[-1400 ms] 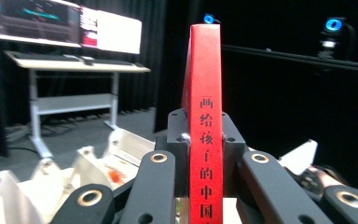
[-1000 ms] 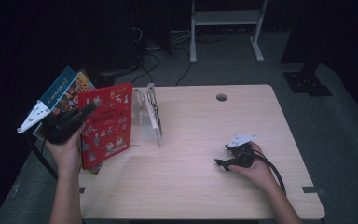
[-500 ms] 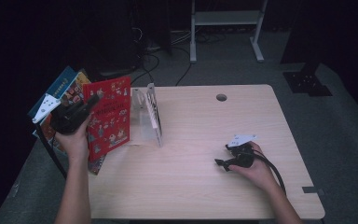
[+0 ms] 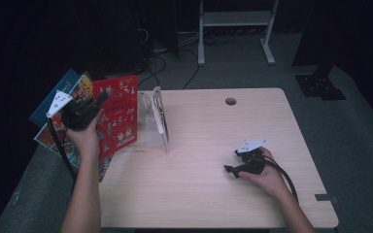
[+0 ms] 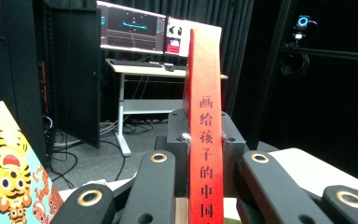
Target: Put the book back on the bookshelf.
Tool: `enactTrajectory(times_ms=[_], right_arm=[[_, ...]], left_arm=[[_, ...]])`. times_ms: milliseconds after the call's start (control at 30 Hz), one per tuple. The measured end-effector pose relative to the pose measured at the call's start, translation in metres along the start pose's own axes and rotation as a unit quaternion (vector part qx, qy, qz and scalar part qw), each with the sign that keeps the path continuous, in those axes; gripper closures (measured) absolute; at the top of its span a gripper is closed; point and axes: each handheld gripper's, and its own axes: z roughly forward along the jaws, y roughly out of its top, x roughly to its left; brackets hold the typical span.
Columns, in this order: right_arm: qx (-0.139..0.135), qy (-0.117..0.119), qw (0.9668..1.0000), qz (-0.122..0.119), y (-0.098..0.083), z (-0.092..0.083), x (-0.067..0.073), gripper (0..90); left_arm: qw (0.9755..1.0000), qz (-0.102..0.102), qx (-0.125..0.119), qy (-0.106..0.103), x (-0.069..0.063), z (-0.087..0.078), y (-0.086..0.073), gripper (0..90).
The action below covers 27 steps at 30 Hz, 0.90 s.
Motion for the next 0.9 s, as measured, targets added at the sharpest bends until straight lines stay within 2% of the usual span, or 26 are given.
enactTrajectory(times_ms=[233, 400, 500, 667, 767, 900], right_arm=[[0.001, 0.000, 1.0000, 0.000, 0.000, 0.000, 0.000, 20.0], [0.000, 0.000, 1.0000, 0.001, 0.000, 0.000, -0.001, 20.0], [0.000, 0.000, 1.0000, 0.001, 0.000, 0.000, -0.001, 20.0], [0.000, -0.001, 1.0000, 0.002, 0.000, 0.000, -0.001, 20.2], [0.000, -0.001, 1.0000, 0.002, 0.000, 0.000, -0.002, 20.1], [0.001, -0.001, 1.0000, 0.002, 0.000, 0.000, -0.002, 20.1]], left_arm=[[0.9999, 0.002, -0.009, 0.011, 0.006, 0.010, -0.007, 80.0], [0.9995, 0.004, -0.029, 0.014, 0.009, 0.015, -0.009, 80.0], [0.9994, -0.001, -0.031, 0.016, 0.010, 0.019, -0.011, 80.0], [0.9994, 0.005, -0.033, 0.012, 0.011, 0.020, -0.014, 79.9], [0.9987, 0.002, -0.048, 0.017, 0.010, 0.018, -0.016, 79.9], [0.9988, -0.001, -0.046, 0.017, 0.011, 0.019, -0.021, 79.9]])
